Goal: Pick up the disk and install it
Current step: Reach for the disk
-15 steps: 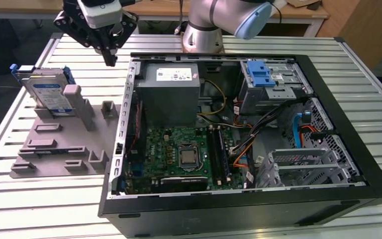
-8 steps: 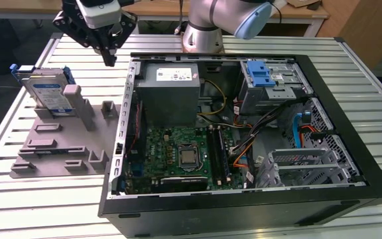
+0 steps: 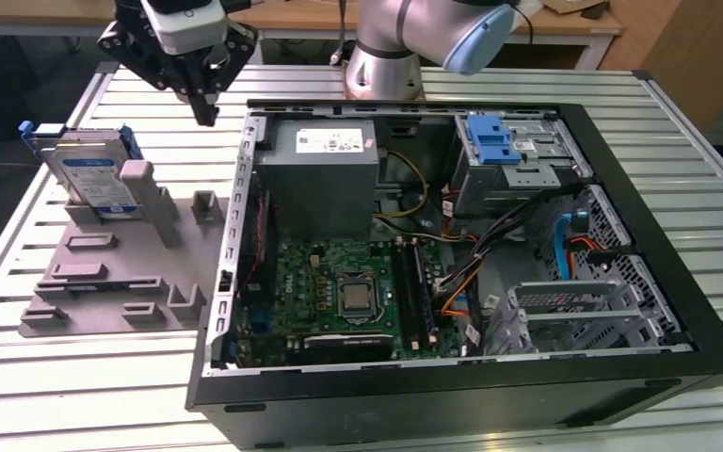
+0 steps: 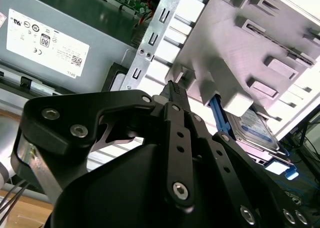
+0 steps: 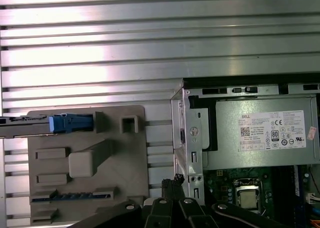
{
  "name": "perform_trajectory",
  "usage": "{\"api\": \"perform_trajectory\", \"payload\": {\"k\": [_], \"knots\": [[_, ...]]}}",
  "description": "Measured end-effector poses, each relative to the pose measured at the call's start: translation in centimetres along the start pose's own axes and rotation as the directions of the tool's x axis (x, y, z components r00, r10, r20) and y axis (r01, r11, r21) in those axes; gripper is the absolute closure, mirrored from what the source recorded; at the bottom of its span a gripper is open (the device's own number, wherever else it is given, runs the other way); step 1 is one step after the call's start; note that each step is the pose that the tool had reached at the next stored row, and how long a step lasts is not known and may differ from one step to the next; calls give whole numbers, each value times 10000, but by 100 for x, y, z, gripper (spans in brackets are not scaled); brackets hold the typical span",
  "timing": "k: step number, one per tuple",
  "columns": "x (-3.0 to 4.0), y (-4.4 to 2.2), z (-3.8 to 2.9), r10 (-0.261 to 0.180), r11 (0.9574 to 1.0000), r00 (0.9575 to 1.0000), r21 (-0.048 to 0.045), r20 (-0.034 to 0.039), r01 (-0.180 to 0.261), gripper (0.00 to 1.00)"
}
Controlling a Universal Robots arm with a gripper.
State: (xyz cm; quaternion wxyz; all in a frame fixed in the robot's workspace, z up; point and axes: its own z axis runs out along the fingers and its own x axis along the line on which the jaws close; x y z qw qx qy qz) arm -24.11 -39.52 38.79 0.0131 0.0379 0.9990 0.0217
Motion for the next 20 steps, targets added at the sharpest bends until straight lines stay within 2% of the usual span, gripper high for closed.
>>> {"api": "perform_trajectory", "payload": {"k": [20], "knots": [[44,-4,6,0,10000,10000,0,0,0,89]]}}
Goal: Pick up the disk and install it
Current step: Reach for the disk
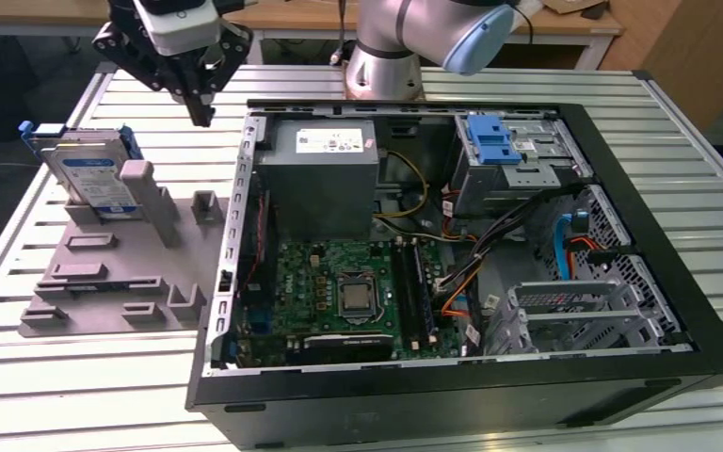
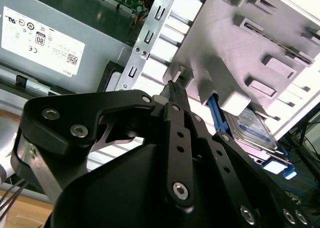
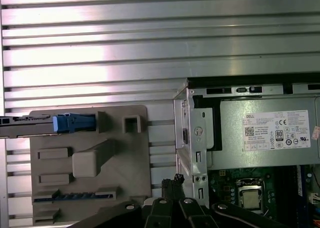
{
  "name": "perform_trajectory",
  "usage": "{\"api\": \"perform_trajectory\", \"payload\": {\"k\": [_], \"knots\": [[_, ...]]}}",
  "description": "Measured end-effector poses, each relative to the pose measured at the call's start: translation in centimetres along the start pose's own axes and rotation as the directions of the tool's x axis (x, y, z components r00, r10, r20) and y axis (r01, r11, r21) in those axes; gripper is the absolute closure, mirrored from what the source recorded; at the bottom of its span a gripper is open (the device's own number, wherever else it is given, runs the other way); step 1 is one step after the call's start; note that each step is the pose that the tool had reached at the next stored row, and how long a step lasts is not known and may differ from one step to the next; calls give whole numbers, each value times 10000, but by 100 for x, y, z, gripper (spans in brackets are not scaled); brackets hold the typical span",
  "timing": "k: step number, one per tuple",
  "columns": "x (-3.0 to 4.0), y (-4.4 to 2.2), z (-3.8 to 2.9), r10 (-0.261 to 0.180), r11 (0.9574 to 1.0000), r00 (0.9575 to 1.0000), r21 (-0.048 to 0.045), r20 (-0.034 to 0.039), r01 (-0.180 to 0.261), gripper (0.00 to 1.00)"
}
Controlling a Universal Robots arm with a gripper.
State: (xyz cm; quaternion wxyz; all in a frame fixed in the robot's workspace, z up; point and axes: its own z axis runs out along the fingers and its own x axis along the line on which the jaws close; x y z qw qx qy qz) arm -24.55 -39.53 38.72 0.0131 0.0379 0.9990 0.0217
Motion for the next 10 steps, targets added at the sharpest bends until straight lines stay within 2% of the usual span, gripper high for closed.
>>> {"api": "perform_trajectory", "payload": {"k": [10], "knots": [[11,-1,0,0,10000,10000,0,0,0,89]]}}
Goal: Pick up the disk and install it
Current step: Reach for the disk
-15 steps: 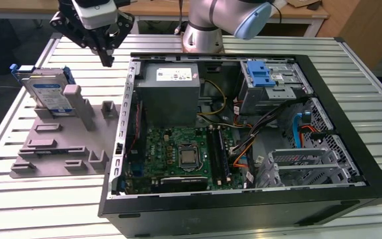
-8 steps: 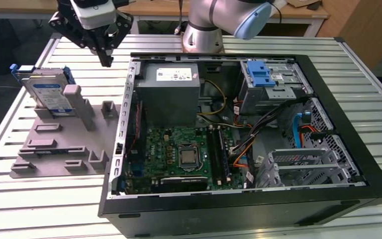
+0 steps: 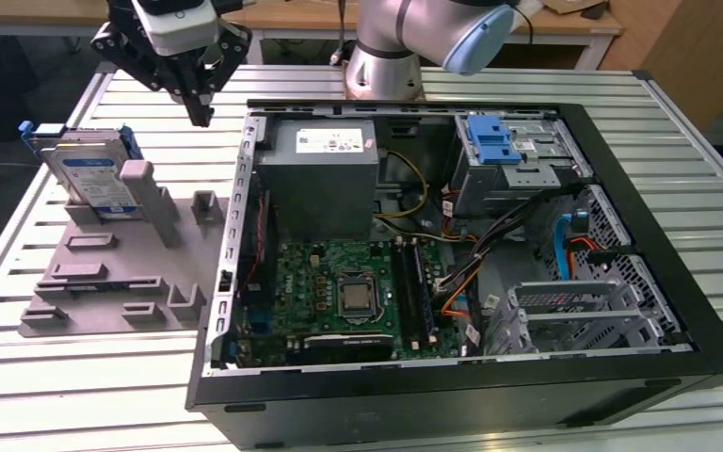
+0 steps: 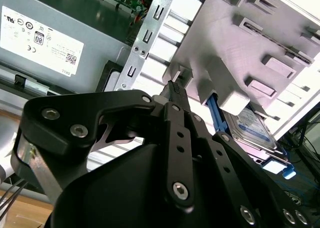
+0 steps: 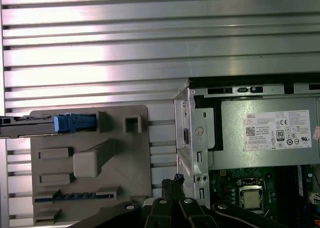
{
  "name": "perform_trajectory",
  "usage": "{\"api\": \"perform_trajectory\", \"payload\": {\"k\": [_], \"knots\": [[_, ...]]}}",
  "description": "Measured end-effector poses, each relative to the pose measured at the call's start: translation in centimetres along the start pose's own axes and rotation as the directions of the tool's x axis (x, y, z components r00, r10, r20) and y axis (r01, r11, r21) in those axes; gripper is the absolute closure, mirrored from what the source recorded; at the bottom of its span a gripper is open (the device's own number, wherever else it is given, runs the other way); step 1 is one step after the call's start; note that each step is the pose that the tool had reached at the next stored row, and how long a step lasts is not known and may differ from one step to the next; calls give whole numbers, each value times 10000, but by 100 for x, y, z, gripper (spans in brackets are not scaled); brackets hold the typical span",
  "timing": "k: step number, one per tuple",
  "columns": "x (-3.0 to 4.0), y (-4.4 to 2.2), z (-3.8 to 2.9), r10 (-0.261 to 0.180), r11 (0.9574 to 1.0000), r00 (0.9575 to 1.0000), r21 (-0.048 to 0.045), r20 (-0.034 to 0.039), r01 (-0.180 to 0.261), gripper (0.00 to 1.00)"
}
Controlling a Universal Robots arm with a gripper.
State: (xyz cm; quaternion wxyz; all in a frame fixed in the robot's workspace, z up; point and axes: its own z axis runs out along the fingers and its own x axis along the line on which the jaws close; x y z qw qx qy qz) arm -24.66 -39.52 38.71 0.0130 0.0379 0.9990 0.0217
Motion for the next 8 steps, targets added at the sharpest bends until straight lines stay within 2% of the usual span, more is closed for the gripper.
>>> {"api": "perform_trajectory", "payload": {"k": [8], "knots": [[69,39,5,0,10000,10000,0,1,0,89]]}}
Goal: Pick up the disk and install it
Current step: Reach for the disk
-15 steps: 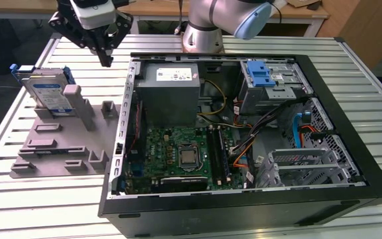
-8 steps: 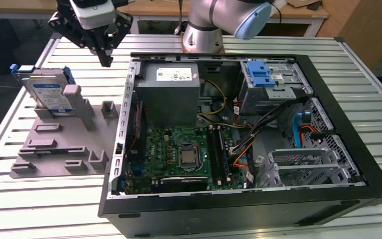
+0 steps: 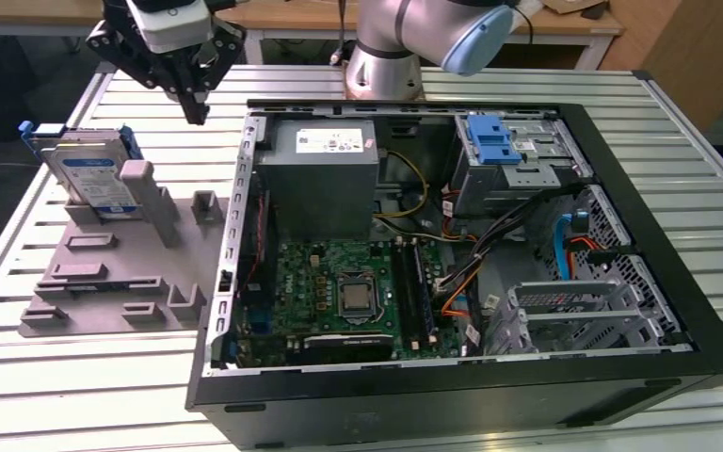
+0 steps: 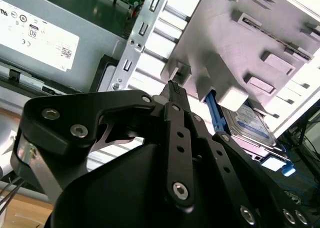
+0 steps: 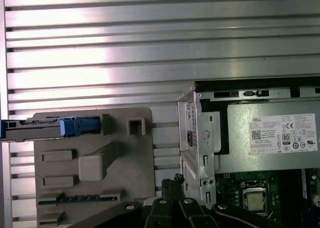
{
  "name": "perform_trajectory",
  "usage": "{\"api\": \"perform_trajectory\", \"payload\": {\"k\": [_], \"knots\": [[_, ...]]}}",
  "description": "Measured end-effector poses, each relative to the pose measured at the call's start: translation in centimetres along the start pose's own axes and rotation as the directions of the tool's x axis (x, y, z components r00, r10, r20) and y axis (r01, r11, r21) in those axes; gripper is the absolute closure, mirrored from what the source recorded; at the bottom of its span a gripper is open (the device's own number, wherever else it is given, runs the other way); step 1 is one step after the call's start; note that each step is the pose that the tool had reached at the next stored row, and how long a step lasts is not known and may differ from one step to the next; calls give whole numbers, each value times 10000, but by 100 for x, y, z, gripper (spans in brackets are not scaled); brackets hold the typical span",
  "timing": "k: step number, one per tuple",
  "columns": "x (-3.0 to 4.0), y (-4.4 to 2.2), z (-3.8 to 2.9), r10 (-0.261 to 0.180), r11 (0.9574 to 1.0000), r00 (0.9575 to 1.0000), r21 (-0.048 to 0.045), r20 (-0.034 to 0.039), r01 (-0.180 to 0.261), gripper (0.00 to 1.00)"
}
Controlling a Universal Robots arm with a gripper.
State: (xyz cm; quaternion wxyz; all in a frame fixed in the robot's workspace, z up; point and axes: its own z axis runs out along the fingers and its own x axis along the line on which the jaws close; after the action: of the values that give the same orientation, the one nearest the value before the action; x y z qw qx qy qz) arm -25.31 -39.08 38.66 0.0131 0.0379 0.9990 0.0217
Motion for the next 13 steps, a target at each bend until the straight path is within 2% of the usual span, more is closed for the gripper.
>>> {"api": "perform_trajectory", "payload": {"k": [5,13], "knots": [[61,14,6,0,10000,10000,0,0,0,89],[88,12,8,0,10000,10000,0,0,0,89]]}}
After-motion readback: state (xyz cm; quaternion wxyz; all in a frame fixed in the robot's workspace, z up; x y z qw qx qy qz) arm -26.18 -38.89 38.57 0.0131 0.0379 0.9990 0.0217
